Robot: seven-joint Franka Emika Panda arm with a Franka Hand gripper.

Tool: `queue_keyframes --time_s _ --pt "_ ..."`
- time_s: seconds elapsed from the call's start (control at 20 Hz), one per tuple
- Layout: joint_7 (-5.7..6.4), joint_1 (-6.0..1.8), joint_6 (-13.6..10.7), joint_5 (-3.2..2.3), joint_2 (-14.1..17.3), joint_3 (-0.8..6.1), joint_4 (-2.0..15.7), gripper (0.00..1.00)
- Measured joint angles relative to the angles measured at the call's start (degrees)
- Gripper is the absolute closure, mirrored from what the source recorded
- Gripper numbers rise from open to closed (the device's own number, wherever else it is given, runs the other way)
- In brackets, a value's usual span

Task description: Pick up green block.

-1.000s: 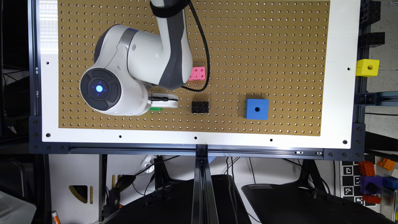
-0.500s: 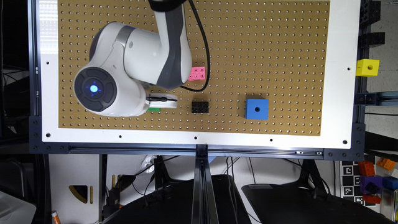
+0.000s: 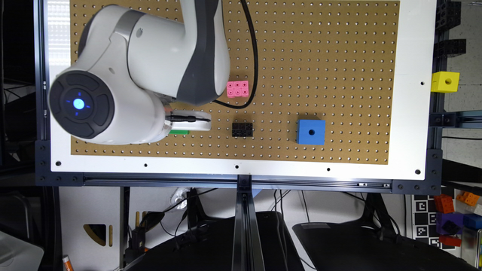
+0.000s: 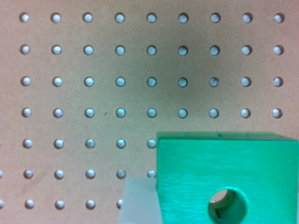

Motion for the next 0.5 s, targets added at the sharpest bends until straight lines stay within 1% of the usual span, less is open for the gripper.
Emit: queue_keyframes --time_s 0.3,0.4,0.5 --pt "0.00 0.00 -3.94 0.01 -4.13 0.01 0.03 1.00" --pt "0.00 0.00 -4.52 0.01 -4.73 0.01 0.02 1.00" --pt "0.00 0.00 -4.54 0.01 -4.73 0.01 0.00 1.00"
